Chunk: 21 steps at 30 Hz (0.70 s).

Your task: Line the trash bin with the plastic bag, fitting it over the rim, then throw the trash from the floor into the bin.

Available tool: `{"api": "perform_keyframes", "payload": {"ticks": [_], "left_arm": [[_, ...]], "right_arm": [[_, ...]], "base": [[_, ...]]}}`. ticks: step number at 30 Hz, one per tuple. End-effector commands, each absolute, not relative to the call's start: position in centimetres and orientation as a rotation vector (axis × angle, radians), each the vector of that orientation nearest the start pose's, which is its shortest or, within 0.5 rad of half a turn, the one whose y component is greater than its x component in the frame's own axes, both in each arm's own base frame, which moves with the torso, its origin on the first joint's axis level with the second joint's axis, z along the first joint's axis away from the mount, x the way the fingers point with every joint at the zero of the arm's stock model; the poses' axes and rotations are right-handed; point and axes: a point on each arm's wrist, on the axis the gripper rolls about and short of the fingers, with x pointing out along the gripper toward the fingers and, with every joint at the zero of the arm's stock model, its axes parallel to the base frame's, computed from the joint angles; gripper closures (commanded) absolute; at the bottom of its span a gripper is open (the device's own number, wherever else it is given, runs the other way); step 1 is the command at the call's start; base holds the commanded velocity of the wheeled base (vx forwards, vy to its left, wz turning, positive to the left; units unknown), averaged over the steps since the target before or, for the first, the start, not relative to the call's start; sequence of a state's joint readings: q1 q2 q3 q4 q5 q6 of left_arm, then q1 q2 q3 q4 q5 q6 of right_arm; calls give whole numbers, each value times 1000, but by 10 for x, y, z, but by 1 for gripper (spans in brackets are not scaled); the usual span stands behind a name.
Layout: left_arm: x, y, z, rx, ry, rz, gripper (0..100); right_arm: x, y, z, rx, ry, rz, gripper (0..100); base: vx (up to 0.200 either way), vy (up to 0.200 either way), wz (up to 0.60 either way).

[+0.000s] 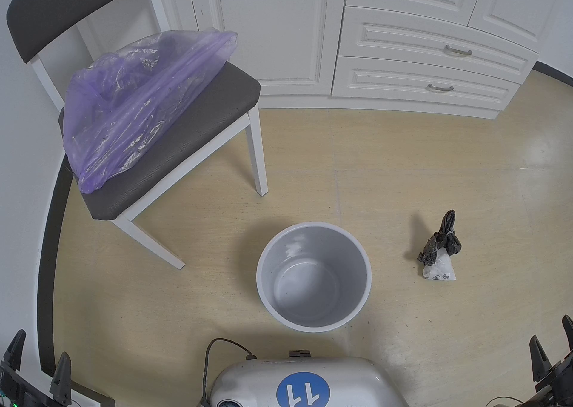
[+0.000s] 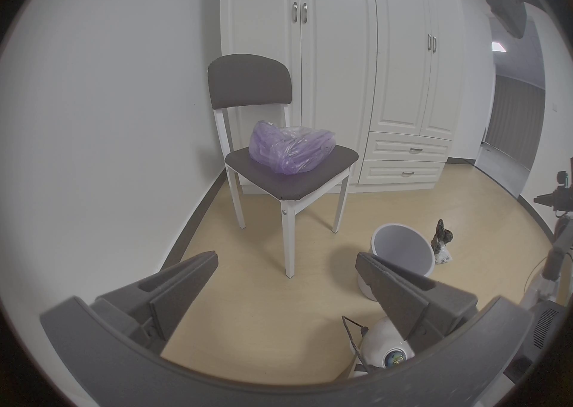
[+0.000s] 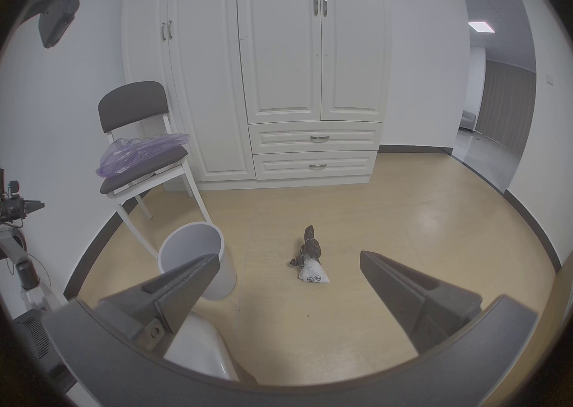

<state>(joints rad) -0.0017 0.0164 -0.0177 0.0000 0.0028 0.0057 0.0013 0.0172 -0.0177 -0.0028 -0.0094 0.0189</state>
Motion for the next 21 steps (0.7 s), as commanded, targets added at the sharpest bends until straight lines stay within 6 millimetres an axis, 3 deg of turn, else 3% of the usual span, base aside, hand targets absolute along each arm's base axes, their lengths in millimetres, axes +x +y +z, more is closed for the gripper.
{"api": "perform_keyframes", "payload": {"ticks": [1, 21], "left_arm": [[-23, 0, 76, 5, 3, 2, 0], [-23, 0, 75, 2, 2, 12, 0]], "right_arm": [[-23, 0, 76, 20, -3, -8, 0], [-23, 0, 76, 29, -5, -11, 0]], "base": [[0, 0, 0], [0, 0, 0]]}}
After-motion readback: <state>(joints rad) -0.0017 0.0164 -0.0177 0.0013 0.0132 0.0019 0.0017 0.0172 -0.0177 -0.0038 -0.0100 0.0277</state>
